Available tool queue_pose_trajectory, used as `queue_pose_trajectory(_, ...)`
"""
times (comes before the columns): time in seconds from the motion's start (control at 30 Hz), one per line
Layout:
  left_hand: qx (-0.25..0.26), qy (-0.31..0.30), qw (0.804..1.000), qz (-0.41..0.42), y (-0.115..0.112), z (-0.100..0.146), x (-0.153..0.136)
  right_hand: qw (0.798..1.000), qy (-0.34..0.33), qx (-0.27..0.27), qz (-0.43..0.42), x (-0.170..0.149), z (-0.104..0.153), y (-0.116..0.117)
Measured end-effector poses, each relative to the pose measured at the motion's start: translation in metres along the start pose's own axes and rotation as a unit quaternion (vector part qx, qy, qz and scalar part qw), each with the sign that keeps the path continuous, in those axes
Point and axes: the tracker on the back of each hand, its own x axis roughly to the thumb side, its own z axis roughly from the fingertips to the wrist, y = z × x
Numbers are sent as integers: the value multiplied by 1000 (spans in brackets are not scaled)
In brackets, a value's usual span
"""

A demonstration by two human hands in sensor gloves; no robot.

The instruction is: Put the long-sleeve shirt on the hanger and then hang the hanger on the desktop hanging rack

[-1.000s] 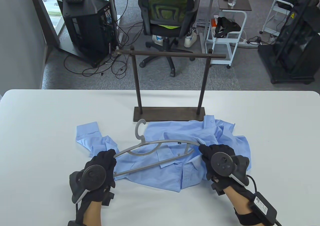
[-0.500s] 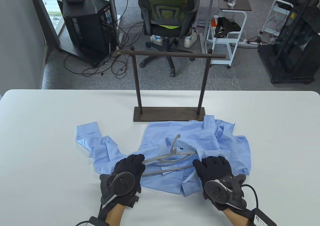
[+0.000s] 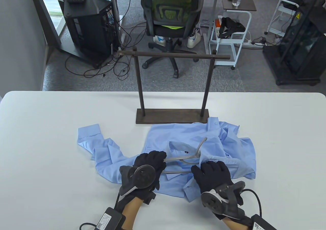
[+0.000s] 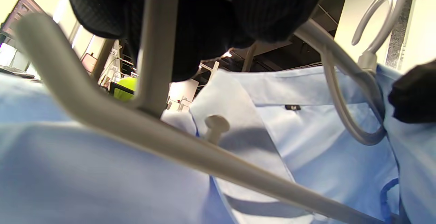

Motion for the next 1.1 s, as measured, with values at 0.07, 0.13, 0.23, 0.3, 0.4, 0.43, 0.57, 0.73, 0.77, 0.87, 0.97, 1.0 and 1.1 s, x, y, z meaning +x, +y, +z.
queue_pose_trajectory(0.07, 9, 1, 1000, 11, -6, 1, 2, 1000, 1, 1, 1, -1, 0, 1)
queue_pose_trajectory(0.13, 27, 0, 999, 25, -14, 6, -2, 1000, 0, 5, -8, -5, 1, 1)
queue_pose_trajectory(0.23, 23, 7, 998, 58, -21, 8, -10, 999, -16, 34, -37, -6, 1, 3)
queue_pose_trajectory(0.3, 34, 11, 998, 52, -22, 10, -15, 996, -40, 55, -56, -7, -1, -1)
queue_pose_trajectory(0.4, 29, 13, 998, 61, -25, 10, -18, 996, -35, 26, -84, -16, -1, -20)
queue_pose_trajectory(0.43, 28, 13, 998, 59, -25, 11, -18, 995, -19, 6, -94, -24, -1, -29)
queue_pose_trajectory(0.57, 27, 8, 998, 58, -25, 10, -18, 992, 73, -27, -104, -75, 0, -52)
queue_pose_trajectory(0.73, 31, 5, 998, 61, -23, 11, -20, 961, 171, 58, -210, -169, 9, -23)
queue_pose_trajectory(0.77, 31, 4, 998, 60, -23, 11, -20, 951, 176, 64, -248, -178, 12, -14)
queue_pose_trajectory(0.87, 30, 1, 998, 61, -22, 12, -21, 925, 199, 119, -302, -196, 17, 11)
queue_pose_trajectory(0.97, 32, 0, 997, 65, -21, 14, -22, 918, 192, 160, -308, -193, 16, 23)
queue_pose_trajectory(1.0, 33, 0, 997, 68, -21, 15, -22, 918, 188, 164, -310, -191, 15, 26)
queue_pose_trajectory(1.1, 38, -3, 996, 76, -18, 17, -22, 919, 180, 169, -306, -186, 13, 35)
